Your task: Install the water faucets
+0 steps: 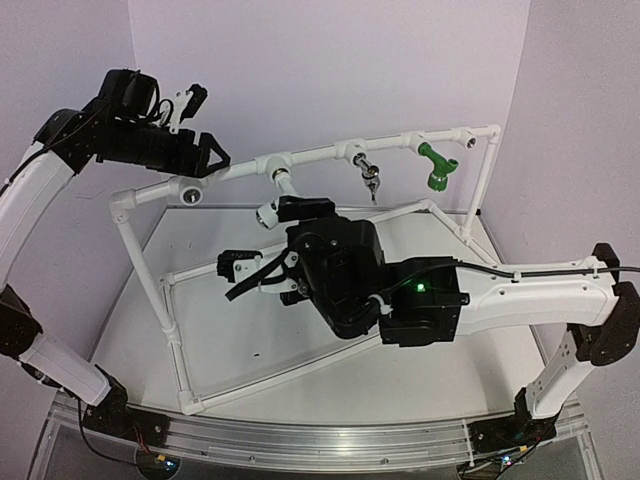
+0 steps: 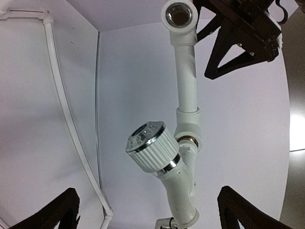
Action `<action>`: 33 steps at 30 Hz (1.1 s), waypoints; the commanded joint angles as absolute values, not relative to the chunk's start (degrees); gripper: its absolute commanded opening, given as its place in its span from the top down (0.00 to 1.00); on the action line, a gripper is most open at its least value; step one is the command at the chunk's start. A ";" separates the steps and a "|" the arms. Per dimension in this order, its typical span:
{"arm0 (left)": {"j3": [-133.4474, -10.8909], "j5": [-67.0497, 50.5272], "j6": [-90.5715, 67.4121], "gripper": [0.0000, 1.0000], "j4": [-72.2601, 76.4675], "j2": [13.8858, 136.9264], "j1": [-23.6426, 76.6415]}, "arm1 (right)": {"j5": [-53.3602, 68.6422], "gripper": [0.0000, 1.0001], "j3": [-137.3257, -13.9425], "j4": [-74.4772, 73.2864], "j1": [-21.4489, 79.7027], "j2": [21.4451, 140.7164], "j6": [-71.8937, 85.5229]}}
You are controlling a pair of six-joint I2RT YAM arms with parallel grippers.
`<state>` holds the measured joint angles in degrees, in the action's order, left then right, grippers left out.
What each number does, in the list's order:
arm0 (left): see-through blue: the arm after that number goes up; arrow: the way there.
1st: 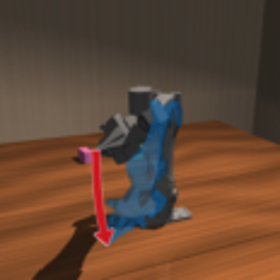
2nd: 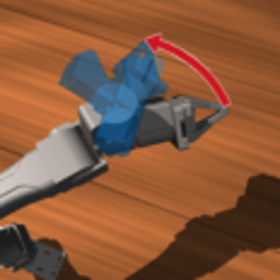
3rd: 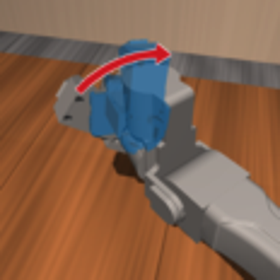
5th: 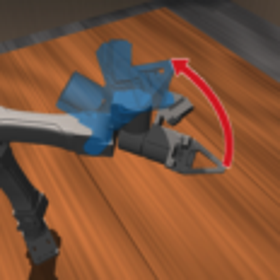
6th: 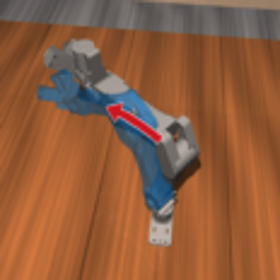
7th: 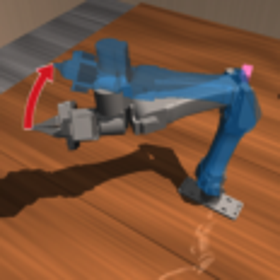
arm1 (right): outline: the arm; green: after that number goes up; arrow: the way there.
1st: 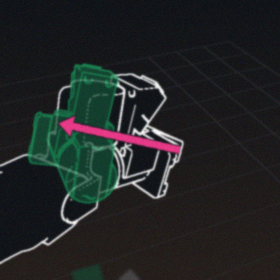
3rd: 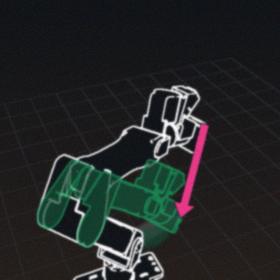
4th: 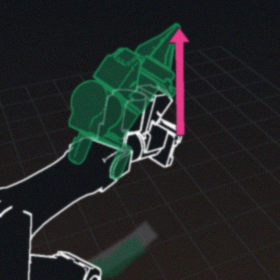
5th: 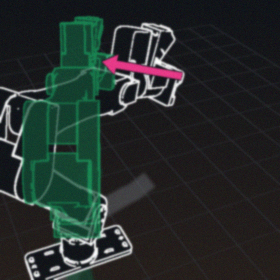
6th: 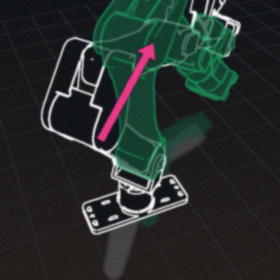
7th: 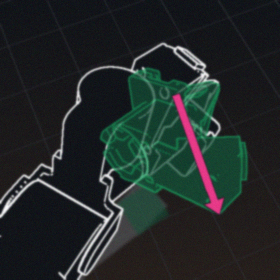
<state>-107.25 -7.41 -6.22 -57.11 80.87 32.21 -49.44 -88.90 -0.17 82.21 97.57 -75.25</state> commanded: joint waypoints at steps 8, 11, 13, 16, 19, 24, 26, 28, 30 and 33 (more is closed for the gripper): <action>-105.33 -8.07 -7.00 0.18 -53.33 77.70 32.11 | -52.70 0.06 -88.91 16.31 80.18 100.82 -79.26; -105.37 -8.09 -6.90 0.18 -53.04 77.73 32.08 | -52.01 0.08 -89.23 16.97 79.26 102.08 -79.79; -105.32 -8.04 -6.79 0.18 -52.84 77.63 32.08 | -51.74 0.08 -89.21 17.48 78.67 102.82 -80.64; -104.96 -7.75 -6.57 0.18 -52.63 77.43 32.08 | -51.13 0.08 -89.26 18.16 77.99 103.48 -80.77; -104.38 -7.50 -6.57 0.18 -52.56 77.16 32.12 | -50.89 0.08 -89.56 19.06 77.45 104.10 -80.47; -103.77 -7.47 -6.32 0.18 -52.14 76.91 32.08 | -50.63 0.11 -91.08 19.90 76.51 104.97 -75.66; -103.82 -7.47 -6.00 0.18 -51.84 77.00 32.08 | -50.72 0.13 -91.78 19.96 76.07 105.25 -72.65; -103.78 -7.48 -5.75 0.18 -51.67 77.07 32.08 | -50.52 0.15 -92.00 20.03 75.78 105.23 -70.87; -103.63 -7.55 -5.57 0.19 -51.47 77.15 32.08 | -50.36 0.17 -91.98 20.04 75.64 105.17 -69.04; -103.45 -7.65 -5.49 0.19 -51.19 77.25 32.08 | -50.28 0.19 -91.89 20.04 75.67 105.32 -67.45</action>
